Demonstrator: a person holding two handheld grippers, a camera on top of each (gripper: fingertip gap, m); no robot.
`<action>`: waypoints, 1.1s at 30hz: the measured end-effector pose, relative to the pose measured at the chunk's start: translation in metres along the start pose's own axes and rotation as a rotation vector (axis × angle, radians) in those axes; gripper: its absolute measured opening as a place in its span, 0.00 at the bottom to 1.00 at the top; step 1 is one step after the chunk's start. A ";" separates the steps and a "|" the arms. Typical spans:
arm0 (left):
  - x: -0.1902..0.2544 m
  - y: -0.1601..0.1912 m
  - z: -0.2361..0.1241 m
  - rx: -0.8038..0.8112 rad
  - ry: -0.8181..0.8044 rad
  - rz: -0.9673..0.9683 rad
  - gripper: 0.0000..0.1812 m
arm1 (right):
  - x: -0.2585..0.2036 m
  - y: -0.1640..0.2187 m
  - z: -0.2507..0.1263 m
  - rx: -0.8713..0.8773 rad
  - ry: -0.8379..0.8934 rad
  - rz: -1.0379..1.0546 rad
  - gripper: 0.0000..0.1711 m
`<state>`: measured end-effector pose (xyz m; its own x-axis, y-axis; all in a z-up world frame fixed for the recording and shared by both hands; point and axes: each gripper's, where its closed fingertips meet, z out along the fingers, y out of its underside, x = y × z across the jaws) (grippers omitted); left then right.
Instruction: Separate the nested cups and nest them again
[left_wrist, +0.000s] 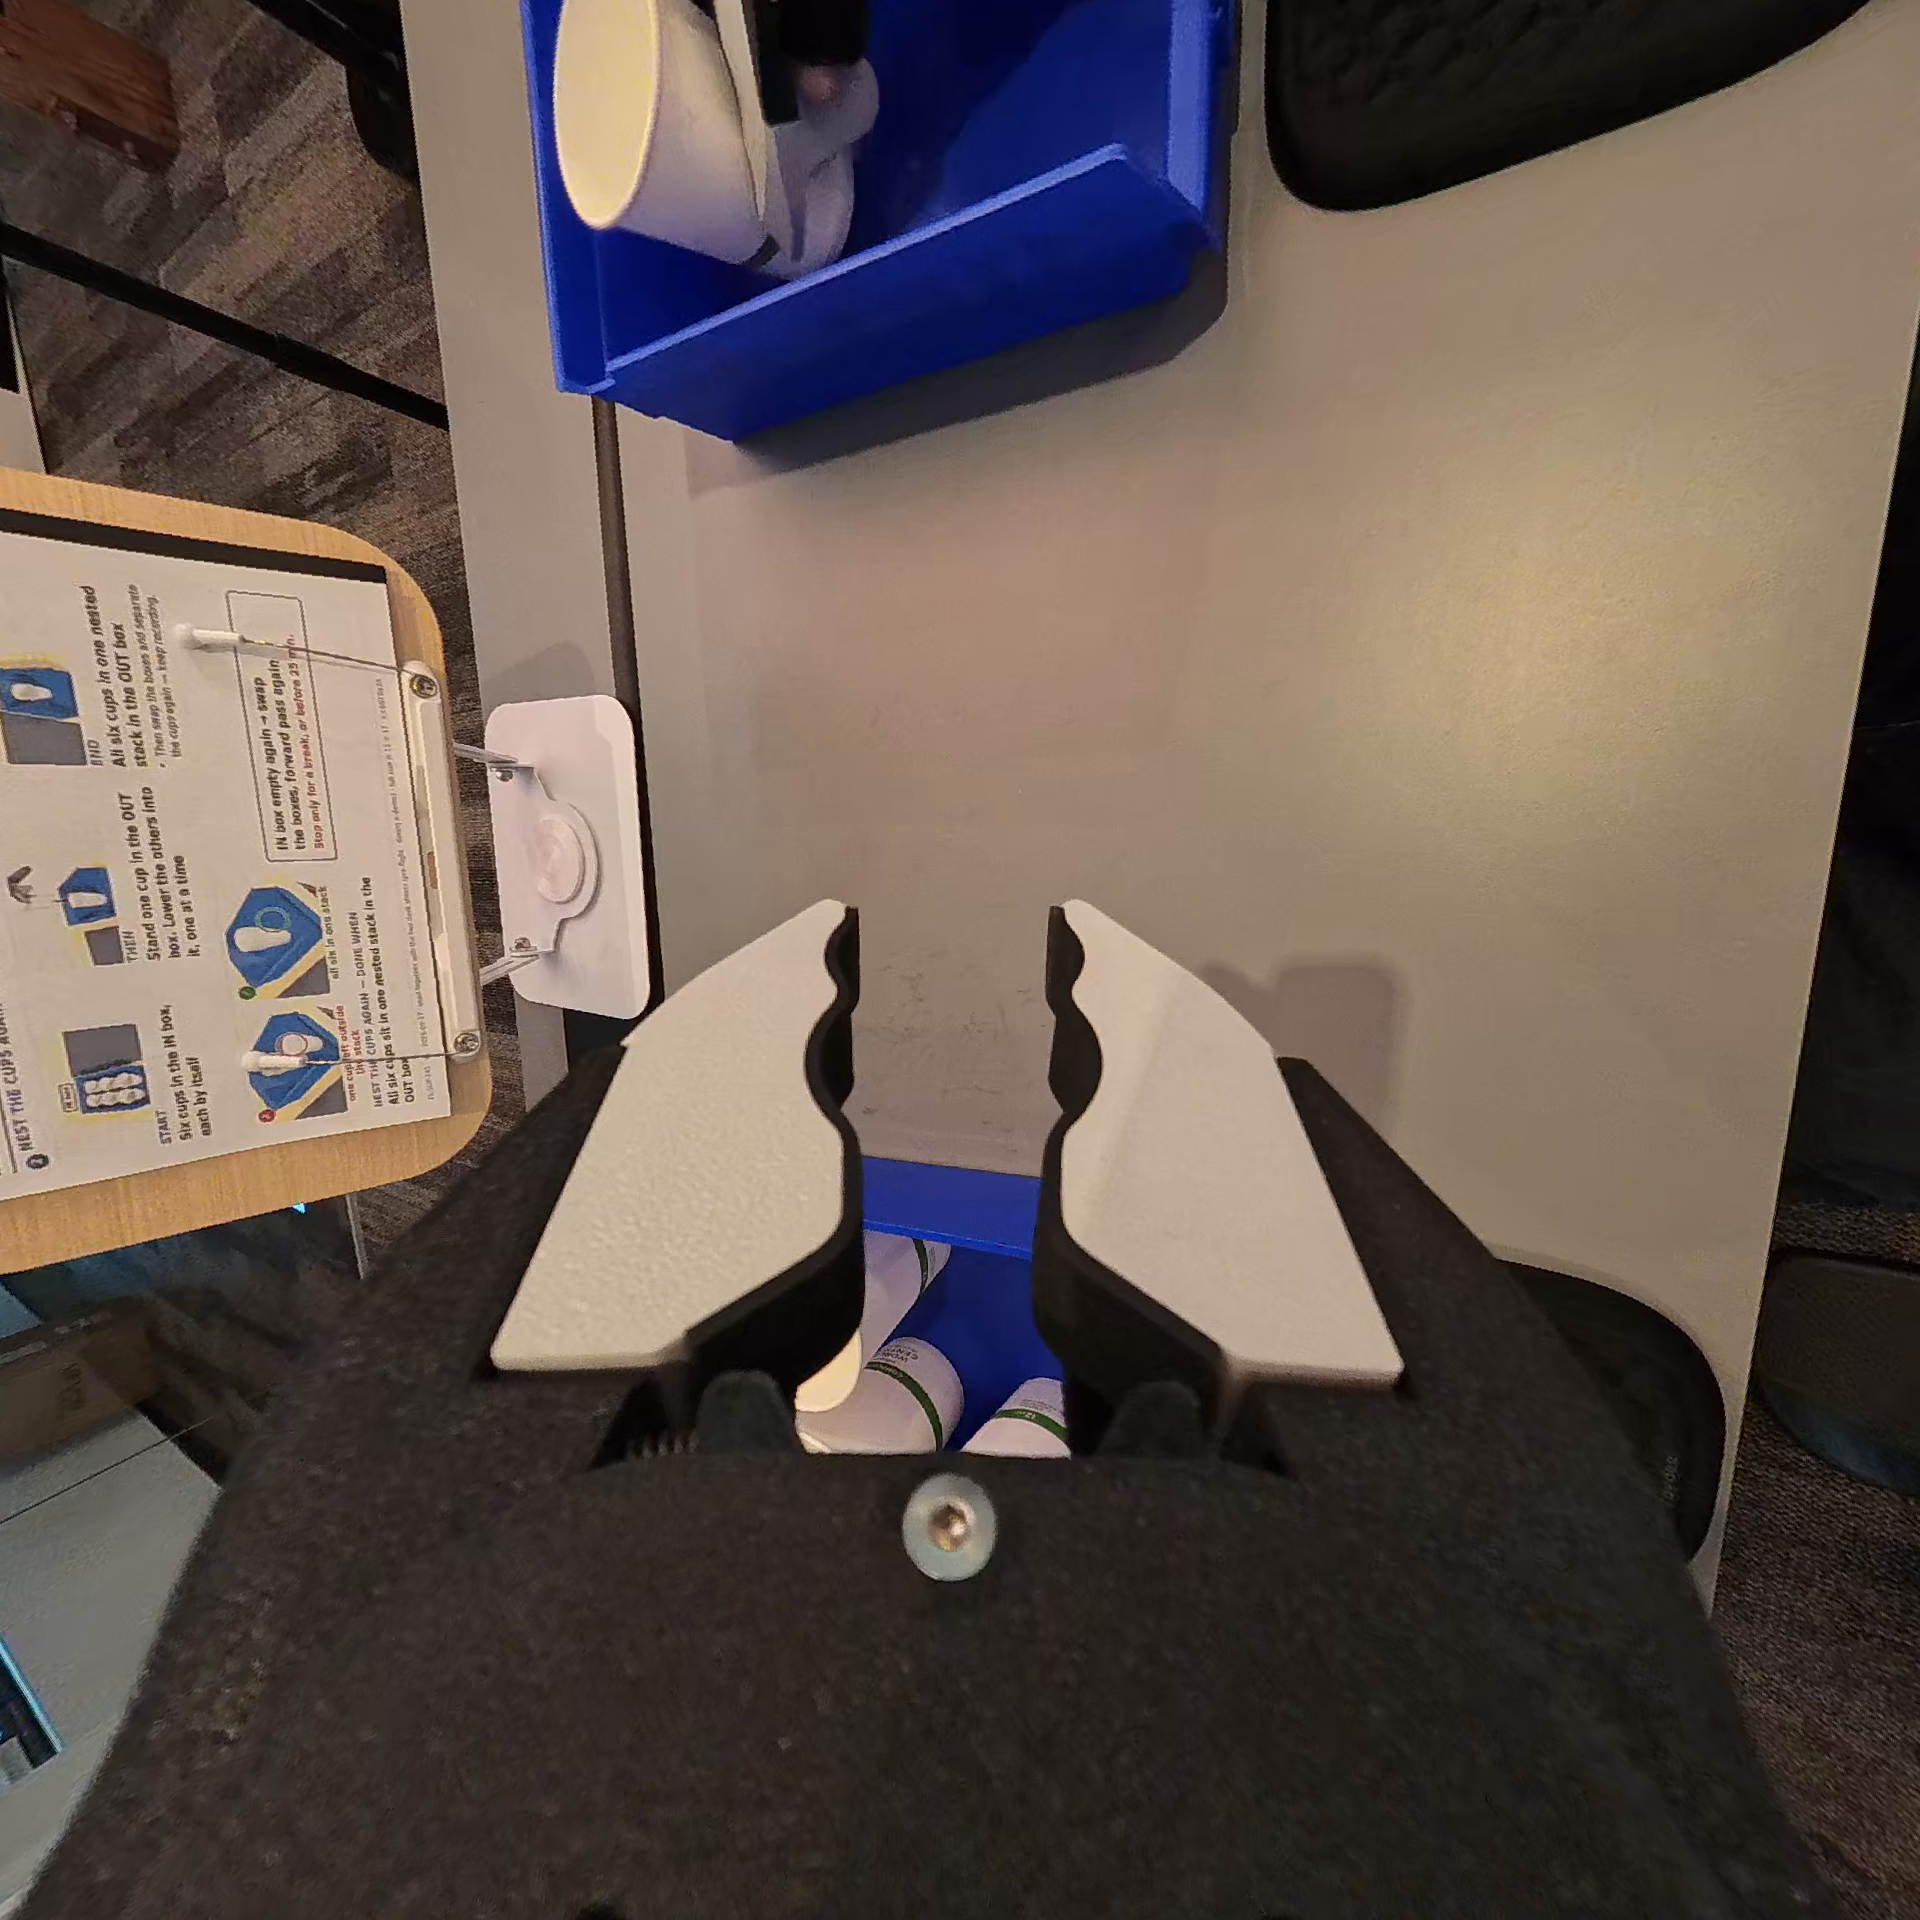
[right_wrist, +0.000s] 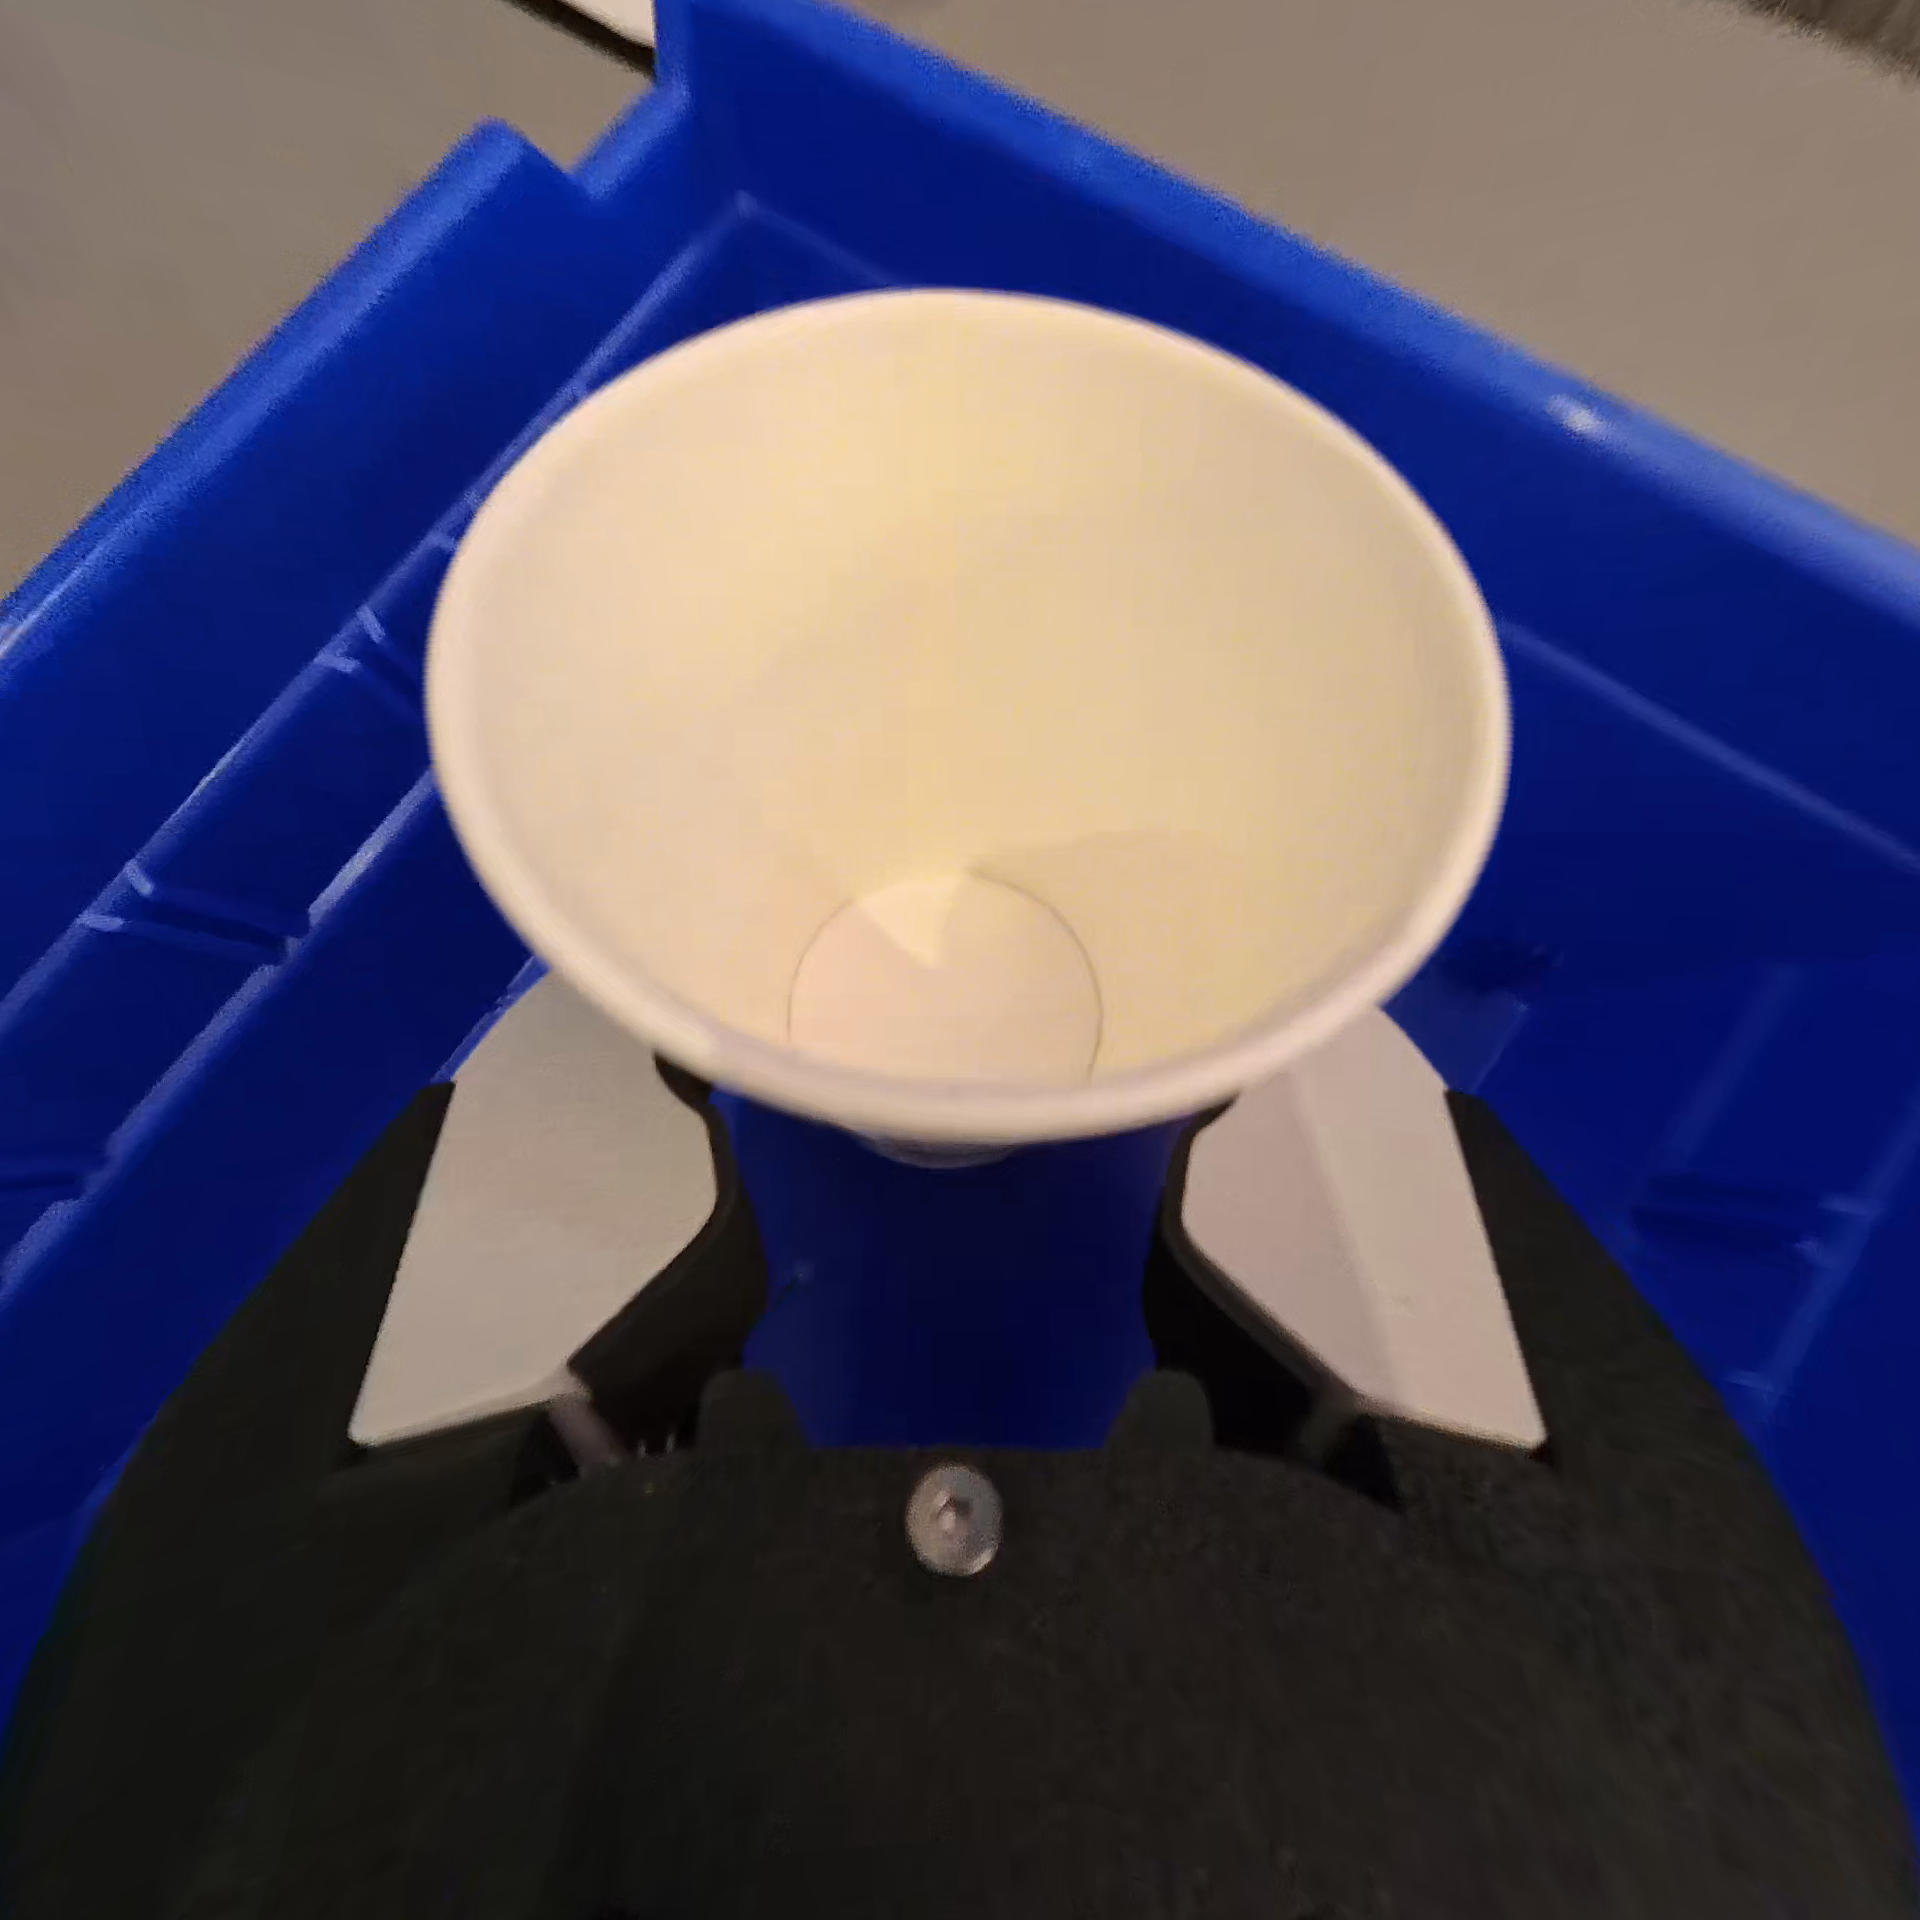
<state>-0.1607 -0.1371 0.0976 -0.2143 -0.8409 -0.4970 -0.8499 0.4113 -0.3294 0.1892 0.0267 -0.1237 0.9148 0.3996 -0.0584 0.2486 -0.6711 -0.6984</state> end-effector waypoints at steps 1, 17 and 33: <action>0.000 0.000 0.000 0.000 -0.001 0.000 0.19 | -0.003 0.003 0.000 -0.023 -0.018 0.020 0.53; -0.025 0.117 -0.021 -0.308 -0.118 -0.187 0.19 | -0.035 0.041 -0.099 -0.397 0.045 0.101 0.62; 0.031 0.343 0.040 -0.645 0.072 -0.750 0.20 | -0.065 -0.024 -0.175 -0.078 0.222 -0.162 0.60</action>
<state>-0.4397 -0.0086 -0.0626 0.4756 -0.8335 -0.2812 -0.8723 -0.4882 -0.0282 0.1791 -0.0925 0.0217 0.9062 0.3651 0.2135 0.4135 -0.6592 -0.6280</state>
